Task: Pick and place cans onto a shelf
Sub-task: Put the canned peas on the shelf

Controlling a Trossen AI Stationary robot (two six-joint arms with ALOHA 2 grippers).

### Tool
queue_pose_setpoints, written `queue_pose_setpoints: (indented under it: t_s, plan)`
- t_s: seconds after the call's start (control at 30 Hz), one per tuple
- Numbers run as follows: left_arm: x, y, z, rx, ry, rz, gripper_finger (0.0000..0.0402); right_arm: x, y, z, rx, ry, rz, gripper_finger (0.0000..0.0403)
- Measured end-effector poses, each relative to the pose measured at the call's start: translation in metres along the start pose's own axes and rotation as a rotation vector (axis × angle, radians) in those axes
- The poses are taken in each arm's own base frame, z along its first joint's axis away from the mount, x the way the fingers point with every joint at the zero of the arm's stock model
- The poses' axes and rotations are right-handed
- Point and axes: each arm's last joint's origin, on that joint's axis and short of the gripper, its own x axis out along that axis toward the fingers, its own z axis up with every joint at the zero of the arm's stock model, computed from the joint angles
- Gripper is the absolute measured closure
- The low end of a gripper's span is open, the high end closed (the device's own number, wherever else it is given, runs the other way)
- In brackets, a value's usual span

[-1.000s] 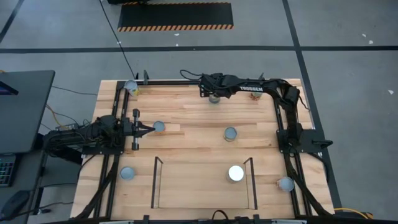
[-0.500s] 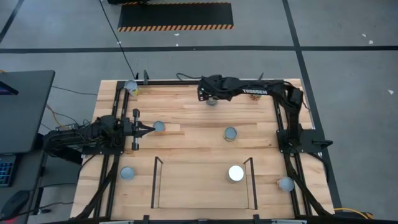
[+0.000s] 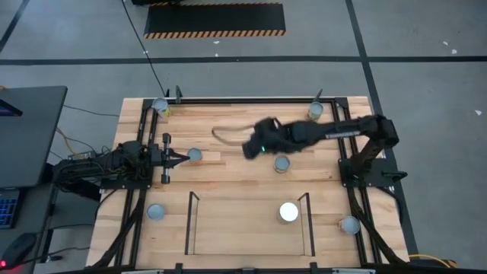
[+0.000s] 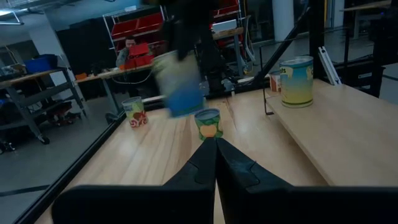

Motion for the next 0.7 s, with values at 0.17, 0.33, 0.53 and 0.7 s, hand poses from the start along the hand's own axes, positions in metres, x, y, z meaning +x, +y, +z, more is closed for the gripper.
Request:
queue_pose_setpoints:
  t_s: [0.17,0.33,0.53,0.7]
  plan:
    - [0.000,0.000,0.000,0.000,0.000,0.000,0.0390,-0.036,0.028,-0.039,0.007,0.053,0.138,0.0077]
    - [0.000,0.000,0.000,0.000,0.000,0.000,0.0390,-0.065,0.051,-0.071,0.049,0.088,0.234,0.0077]
    - [0.000,0.000,0.000,0.000,-0.001,0.000,0.0390,-0.081,0.069,-0.103,0.110,0.120,0.268,0.0077]
    - [0.001,0.000,-0.001,-0.001,0.011,-0.002,0.0390,-0.084,0.094,-0.120,0.148,0.146,0.296,0.0077]
